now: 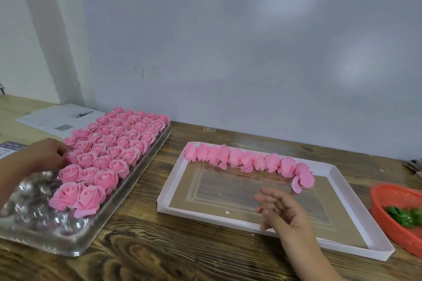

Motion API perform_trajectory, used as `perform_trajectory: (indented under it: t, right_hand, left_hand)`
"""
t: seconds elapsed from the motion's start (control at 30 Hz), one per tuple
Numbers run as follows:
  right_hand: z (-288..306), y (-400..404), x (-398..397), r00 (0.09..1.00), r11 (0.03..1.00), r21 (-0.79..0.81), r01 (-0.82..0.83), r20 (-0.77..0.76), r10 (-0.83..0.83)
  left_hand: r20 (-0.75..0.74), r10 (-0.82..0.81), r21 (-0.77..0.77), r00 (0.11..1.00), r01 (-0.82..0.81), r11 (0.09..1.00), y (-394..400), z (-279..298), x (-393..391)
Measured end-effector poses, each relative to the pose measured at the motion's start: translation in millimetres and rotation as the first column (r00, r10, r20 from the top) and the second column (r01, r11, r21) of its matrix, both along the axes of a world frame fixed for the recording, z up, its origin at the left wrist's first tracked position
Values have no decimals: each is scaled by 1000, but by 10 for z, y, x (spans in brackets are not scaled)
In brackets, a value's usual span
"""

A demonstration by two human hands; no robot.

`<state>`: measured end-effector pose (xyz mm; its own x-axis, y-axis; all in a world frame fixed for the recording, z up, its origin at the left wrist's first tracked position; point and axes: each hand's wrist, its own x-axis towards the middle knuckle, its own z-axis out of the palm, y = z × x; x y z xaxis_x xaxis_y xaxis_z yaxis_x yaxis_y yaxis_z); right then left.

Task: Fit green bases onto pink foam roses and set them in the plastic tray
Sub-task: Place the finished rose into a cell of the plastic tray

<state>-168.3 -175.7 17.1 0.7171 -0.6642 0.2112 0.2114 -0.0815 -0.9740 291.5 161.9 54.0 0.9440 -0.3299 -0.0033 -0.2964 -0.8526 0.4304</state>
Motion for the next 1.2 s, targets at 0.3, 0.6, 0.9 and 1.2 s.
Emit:
perform_trajectory:
  t: [0.3, 0.6, 0.9, 1.2]
  right_hand:
    - [-11, -7, -6, 1000, 1000, -27, 6, -2, -6]
    - [2, 5, -4, 1000, 999, -36, 11, -3, -11]
    - [20, 35, 0, 999, 999, -45, 16, -32, -17]
    - [28, 37, 6, 998, 998, -45, 31, -52, -33]
  left_hand:
    - [-4, -27, 93, 1000, 27, 995, -57, -55, 205]
    - [-26, -76, 95, 997, 78, 992, 81, -114, 340]
    - [65, -39, 19, 997, 38, 999, 276, -9, 130]
    - [305, -412, -106, 859, 460, 881, -1037, 560, -2103]
